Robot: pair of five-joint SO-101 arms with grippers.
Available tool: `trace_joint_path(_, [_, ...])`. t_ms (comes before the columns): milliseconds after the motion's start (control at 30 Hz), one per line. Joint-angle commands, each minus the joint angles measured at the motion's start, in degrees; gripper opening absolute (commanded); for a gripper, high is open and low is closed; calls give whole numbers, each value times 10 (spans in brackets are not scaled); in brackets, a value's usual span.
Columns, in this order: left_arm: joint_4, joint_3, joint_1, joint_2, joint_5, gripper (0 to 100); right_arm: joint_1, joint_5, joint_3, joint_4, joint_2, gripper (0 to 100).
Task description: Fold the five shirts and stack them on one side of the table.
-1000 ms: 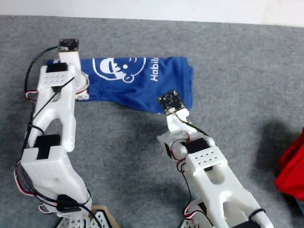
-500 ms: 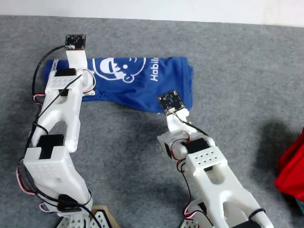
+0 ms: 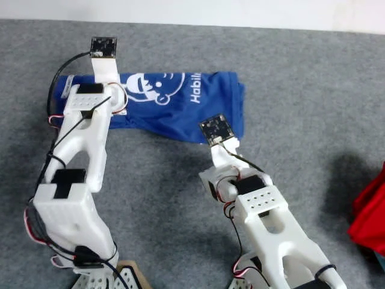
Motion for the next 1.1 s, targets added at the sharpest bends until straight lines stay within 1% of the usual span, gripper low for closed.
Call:
trace_joint_path(0, [80, -7, -8, -99, -4, 6, -5, 11, -22, -7, -2, 181])
trace_joint_path(67, [99, 25, -7, -143, -4, 6, -5, 11, -22, -7, -2, 181])
trace_joint_path(267, [96, 183, -15, -233, -6, 6, -5, 11, -22, -7, -2, 181])
trace_joint_path(433, [-3, 275, -52, -233, -5, 6, -5, 11, -22, -7, -2, 181])
trace_joint_path(500, [-24, 290, -56, -231, -5, 6, -5, 11, -22, -7, -2, 181])
trace_joint_path(633, [-27, 256, -52, -189, -4, 6, -5, 11, -22, -7, -2, 181])
trace_joint_path(933, [-25, 88, -37, -3, -4, 6, -5, 11, -22, -7, -2, 181])
trace_joint_path(1033, [-23, 59, -35, 21, 0, 6, -5, 11, -22, -7, -2, 181])
trace_joint_path(1067, [-23, 59, -31, 20, 13, 6, -5, 11, -22, -7, -2, 181])
